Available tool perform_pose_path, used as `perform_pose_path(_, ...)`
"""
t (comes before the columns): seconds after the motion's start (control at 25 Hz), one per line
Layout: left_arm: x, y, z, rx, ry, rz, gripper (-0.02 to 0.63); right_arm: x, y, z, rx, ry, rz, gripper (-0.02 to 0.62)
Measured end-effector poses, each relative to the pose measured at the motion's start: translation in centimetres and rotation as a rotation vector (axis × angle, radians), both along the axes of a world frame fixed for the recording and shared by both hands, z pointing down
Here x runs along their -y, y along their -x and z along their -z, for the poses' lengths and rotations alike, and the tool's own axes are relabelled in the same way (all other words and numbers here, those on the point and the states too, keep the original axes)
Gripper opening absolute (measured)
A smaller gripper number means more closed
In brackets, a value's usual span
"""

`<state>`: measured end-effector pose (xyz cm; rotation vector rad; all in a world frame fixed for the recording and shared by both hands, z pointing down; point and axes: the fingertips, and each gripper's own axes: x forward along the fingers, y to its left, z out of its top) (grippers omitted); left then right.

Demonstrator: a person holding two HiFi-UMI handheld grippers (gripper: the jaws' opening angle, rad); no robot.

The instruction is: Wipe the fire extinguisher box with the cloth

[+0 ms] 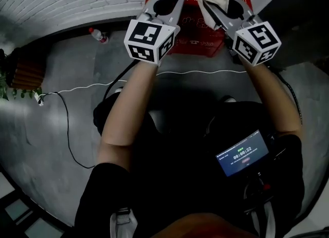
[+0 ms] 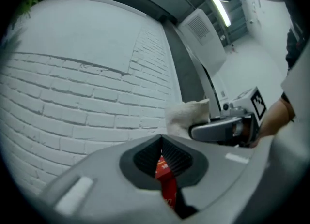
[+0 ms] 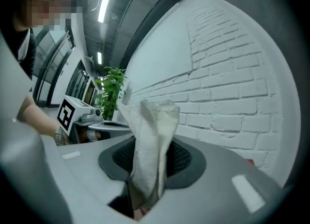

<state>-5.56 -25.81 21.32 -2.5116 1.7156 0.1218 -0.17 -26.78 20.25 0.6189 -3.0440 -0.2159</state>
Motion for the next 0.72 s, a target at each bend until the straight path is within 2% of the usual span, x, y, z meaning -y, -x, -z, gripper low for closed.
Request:
perform_pose_path(0.12,-3.0,-1.1,0.8,-0.065,0.01,-0.013,0.003,-4.0,-2.1,0.3,0.061,0.006,0.005,0.135)
perform_pose_path(0.24,-6.7,-2.2,2.1,-0.097,0.011,-0.013,0.003,-8.8,-3.8,0.7,0.054,0.002,0.05,0.135)
perform_pose_path(0.36,-9.4,-3.8,1.4,-0.038,0.016,-0.049,0.003,-12.1,-5.7,0.5,0.073,0.013,0.084,0.135)
perform_pose_path(0.52,-11.4,-5.4,-2.5,0.049,0.022,-0.125,0.003,-12.8,-7.1,-2.3,0.065,0.054,0.065,0.135)
perform_pose_path(0.72,-12.4,-5.1,-5.1,0.068,0.009,-0.148,0.003,-13.4,-6.5,-3.5,0.09,0.053,0.08,0.135)
